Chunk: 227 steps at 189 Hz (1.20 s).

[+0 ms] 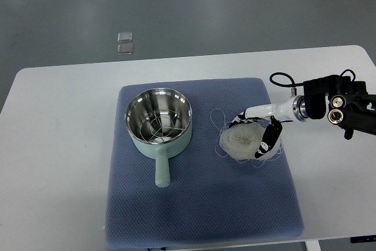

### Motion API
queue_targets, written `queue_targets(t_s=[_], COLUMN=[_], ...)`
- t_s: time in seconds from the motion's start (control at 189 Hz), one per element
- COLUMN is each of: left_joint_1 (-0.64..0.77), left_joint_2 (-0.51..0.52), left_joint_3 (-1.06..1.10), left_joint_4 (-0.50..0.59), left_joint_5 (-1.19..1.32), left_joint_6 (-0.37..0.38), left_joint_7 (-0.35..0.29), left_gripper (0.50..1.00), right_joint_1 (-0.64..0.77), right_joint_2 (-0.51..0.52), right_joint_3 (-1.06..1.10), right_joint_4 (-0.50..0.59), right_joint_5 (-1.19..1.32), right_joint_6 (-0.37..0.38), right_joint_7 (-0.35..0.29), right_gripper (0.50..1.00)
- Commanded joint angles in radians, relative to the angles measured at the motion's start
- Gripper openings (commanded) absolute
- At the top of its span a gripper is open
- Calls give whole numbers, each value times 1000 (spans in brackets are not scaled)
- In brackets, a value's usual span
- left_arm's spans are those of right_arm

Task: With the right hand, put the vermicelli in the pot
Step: 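Lift the vermicelli with the right hand, carrying it up and away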

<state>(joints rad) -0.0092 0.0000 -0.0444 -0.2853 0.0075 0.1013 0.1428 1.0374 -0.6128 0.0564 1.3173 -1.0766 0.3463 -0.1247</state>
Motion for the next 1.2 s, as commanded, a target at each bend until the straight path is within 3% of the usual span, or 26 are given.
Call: queue_targets(t_s=[0.0, 0.032, 0.09, 0.318, 0.445, 0.551, 0.773, 0.948, 1.197], left_joint_1=[0, 0, 0, 0, 0, 0, 2, 2, 2], left_joint_2=[0, 0, 0, 0, 0, 0, 0, 0, 0], left_joint_3=[0, 1, 1, 1, 1, 0, 0, 0, -3], left_joint_4=[0, 0, 0, 0, 0, 0, 9, 9, 11], left_joint_5=[0, 0, 0, 0, 0, 0, 0, -1, -1], left_joint_6=[0, 0, 0, 0, 0, 0, 0, 0, 0], left_joint_7=[0, 0, 0, 0, 0, 0, 0, 0, 0], left_gripper=[1000, 1000, 1000, 1000, 1000, 1000, 1000, 1000, 1000], right_joint_1=[-17, -22, -37, -39, -16, 53, 265, 452, 527], right_joint_2=[1, 1, 1, -5, -25, -73, -146, -99, 151], right_joint_3=[-1, -1, -1, 20, 105, 155, 155, 138, 49], right_joint_4=[-1, -1, -3, -4, 3, 25, 102, 96, -52], right_joint_5=[-11, -19, -49, -82, -63, -36, 43, 179, 207], right_joint_6=[-4, -6, -4, 2, 59, 117, 163, 168, 143], right_joint_7=[4, 11, 31, 63, 68, 65, 63, 59, 59], right_gripper=[748, 682, 500, 500, 500, 500, 500, 500, 500])
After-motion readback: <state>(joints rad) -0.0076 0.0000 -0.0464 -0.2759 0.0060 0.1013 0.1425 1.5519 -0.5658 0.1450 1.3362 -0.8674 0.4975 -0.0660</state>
